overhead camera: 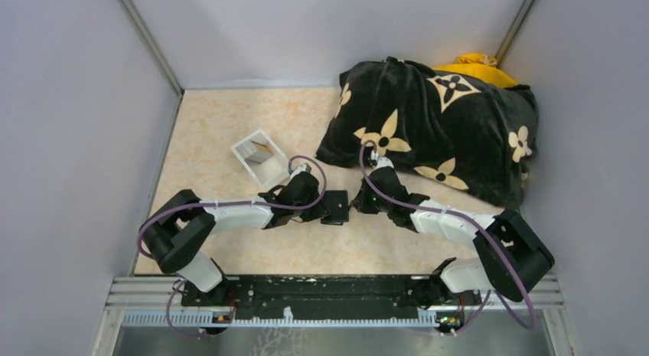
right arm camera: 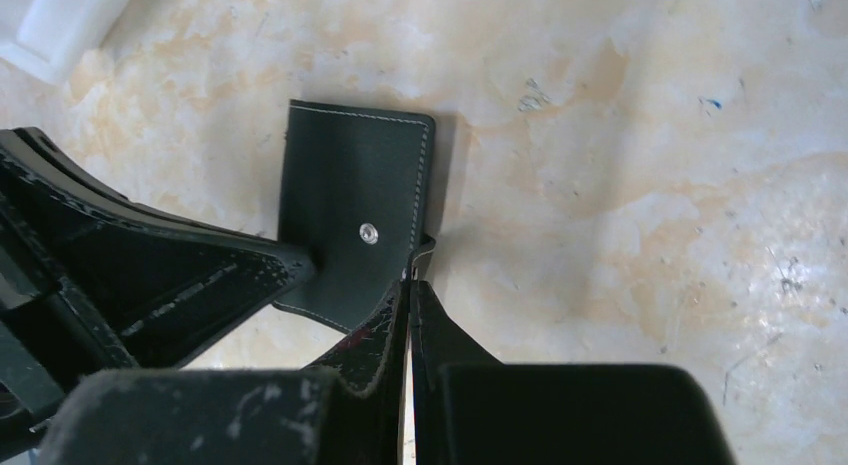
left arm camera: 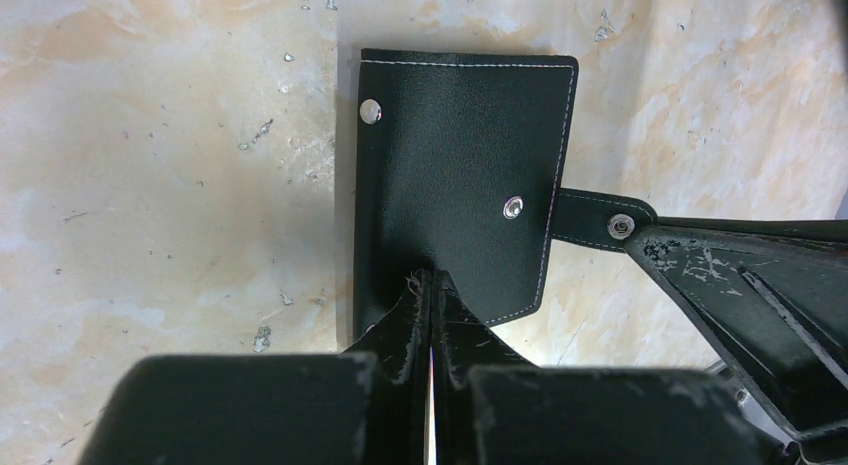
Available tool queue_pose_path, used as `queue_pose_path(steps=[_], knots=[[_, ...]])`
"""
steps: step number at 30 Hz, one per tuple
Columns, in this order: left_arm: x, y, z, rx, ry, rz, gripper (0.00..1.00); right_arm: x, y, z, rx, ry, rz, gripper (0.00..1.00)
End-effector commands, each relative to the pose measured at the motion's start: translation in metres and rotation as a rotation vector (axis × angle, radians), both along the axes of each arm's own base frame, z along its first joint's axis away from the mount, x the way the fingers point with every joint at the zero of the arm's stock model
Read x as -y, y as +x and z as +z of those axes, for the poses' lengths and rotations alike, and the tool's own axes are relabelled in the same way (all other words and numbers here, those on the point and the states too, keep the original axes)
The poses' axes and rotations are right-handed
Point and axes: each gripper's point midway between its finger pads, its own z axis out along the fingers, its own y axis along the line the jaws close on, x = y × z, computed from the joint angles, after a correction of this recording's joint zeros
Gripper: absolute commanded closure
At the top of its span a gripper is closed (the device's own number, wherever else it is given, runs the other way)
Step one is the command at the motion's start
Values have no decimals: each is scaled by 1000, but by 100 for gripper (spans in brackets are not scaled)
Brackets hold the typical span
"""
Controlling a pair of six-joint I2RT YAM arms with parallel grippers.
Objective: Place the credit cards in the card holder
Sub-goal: Close the card holder at the center of the board.
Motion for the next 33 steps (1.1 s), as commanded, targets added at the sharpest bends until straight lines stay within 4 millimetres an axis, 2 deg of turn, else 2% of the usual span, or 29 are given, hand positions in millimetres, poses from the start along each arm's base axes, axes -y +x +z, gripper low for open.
queue_pose_path(steps=[1,12,33], knots=[[-67,-71,-76,-259,308,-64,100,-17,14,21,56,-10,63,100],[-65,-68,-71,-242,297,-73,100,-46,12,11,34,-105,146,100],[-66,-69,-72,-234,290,-79,100,-54,15,-4,8,-190,168,100]])
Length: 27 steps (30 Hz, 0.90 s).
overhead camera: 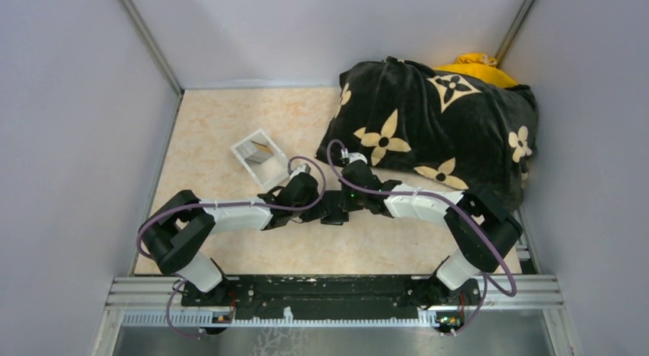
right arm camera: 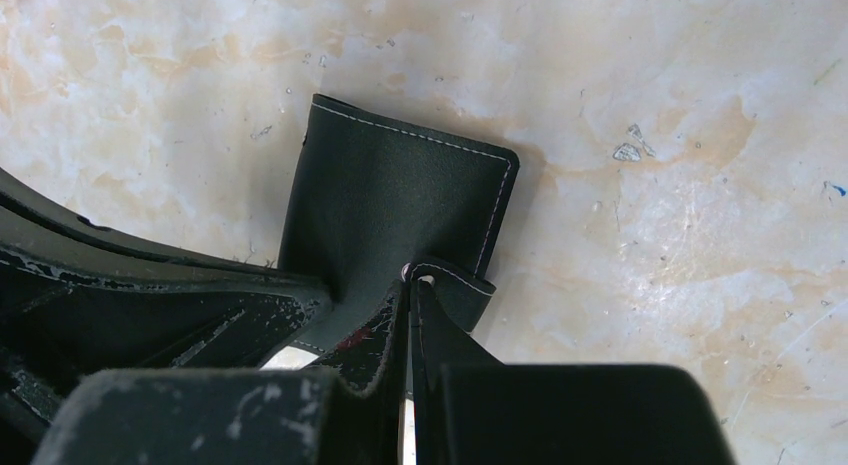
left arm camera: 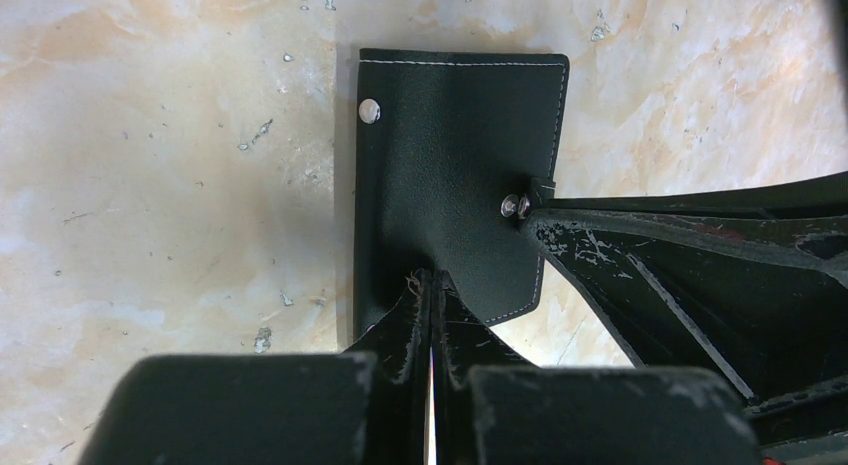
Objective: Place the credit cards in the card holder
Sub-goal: Close the card holder at the center of the board.
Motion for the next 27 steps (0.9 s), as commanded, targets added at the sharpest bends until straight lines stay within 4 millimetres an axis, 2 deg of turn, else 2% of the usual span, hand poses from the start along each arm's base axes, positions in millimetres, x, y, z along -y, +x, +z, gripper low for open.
queue_pose_path(steps=[1,27], knots=[[-66,-70,-75,-248,306,-79,100,-14,9,10,32,3,19,100],[-66,-70,-78,-252,307,-83,100,-24,5,12,32,-10,59,100]])
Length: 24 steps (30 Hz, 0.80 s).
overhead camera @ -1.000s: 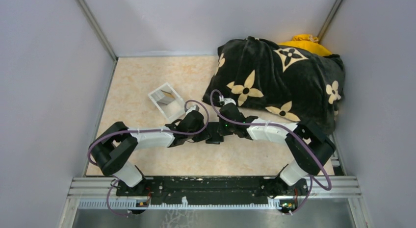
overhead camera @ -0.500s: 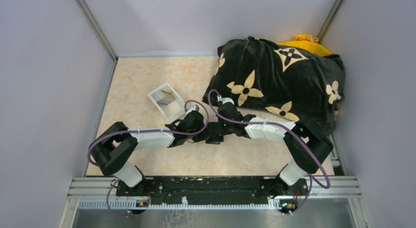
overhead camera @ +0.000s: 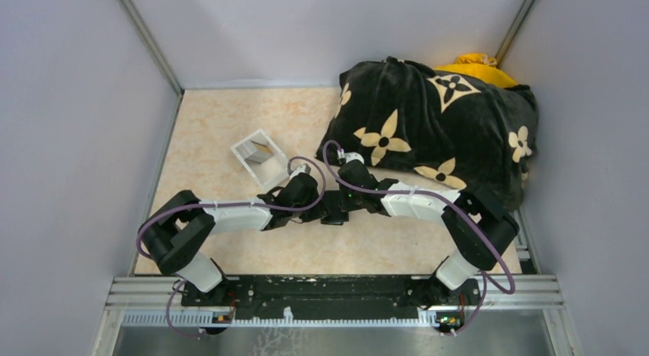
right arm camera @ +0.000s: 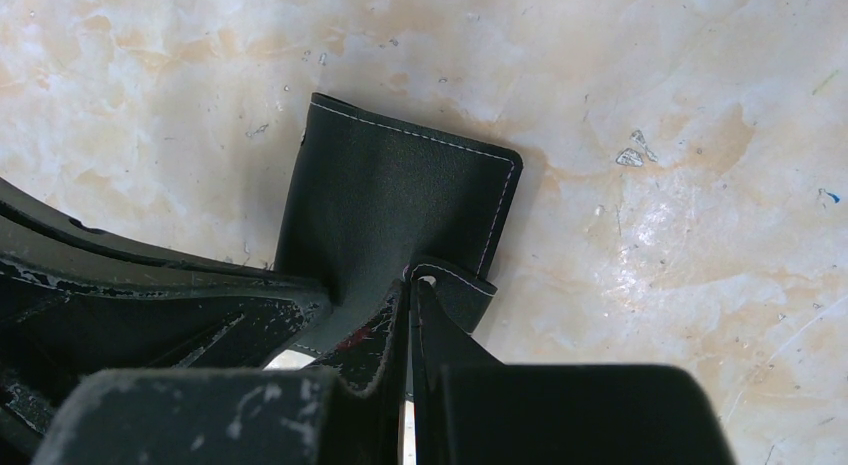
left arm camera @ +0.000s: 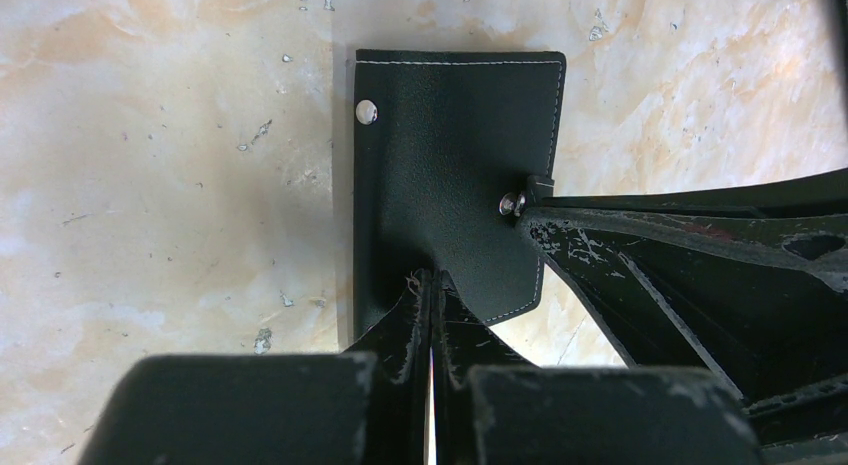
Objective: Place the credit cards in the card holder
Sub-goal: Close the card holder at the center of the board.
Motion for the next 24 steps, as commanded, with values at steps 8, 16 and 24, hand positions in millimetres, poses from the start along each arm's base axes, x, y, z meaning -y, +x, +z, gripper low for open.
queue_pose_path(steps=[8,16,24], knots=[[-65,-70,-78,-257,309,-84,100,-24,4,6,13,0,62,100],[-64,-70,-77,-252,308,-89,100,-25,-1,-11,-22,-74,91,100],[-66,-68,-76,-243,310,-81,100,-23,-2,-15,-24,-144,111,100]])
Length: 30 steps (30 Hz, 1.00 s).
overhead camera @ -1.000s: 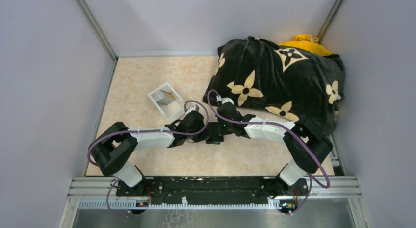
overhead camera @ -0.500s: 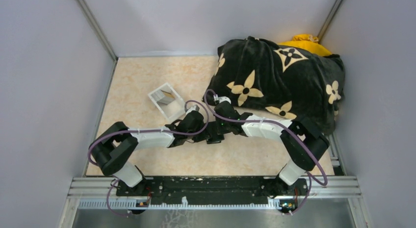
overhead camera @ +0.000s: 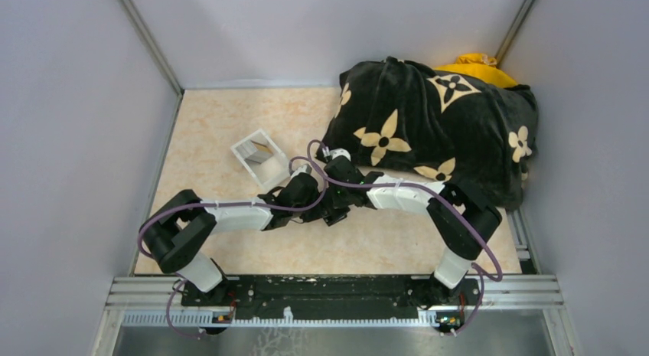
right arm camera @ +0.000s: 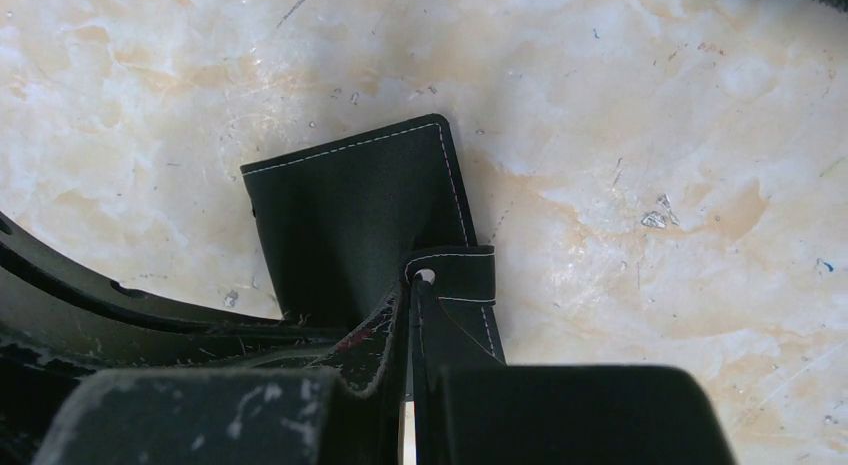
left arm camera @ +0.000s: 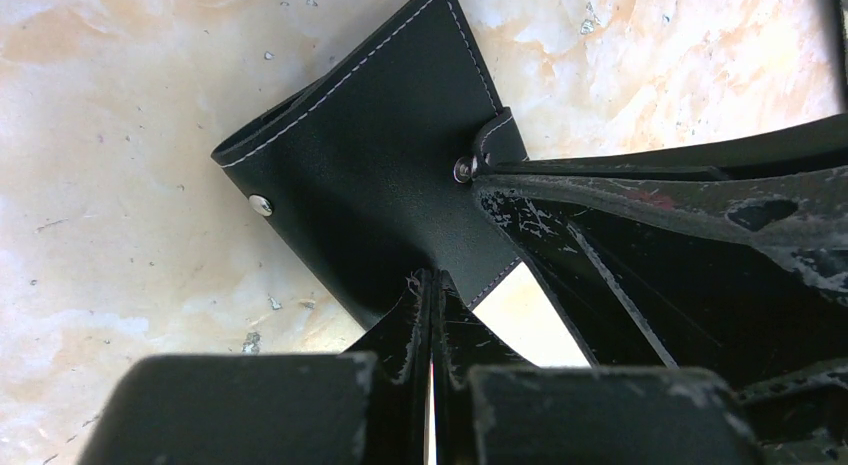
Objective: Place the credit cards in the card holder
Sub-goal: Close the card holder at the center of the board.
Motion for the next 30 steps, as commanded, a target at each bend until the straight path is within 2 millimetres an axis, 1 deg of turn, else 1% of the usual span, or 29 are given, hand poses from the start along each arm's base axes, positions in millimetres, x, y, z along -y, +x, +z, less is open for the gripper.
queue_pose_path(steps=[1,5,10,16,20,23,30], knots=[[-71,-67,-75,-233,324,-59,100,-4,-13,-14,-45,-58,44,100],[-80,-60,-63,-190,324,-9,100,-3,-12,-16,-49,-73,43,100],[-91,-47,-41,-101,300,82,100,1,-13,-20,-54,-85,36,100],[-99,-37,-15,-3,232,162,100,3,-14,-23,-56,-97,32,100],[-106,-35,-10,27,225,194,100,3,-14,-25,-57,-95,32,100],[-110,-34,-12,29,240,208,100,2,-14,-23,-55,-91,33,100],[-98,-23,-15,44,241,194,100,2,-11,-18,-32,-106,39,100]])
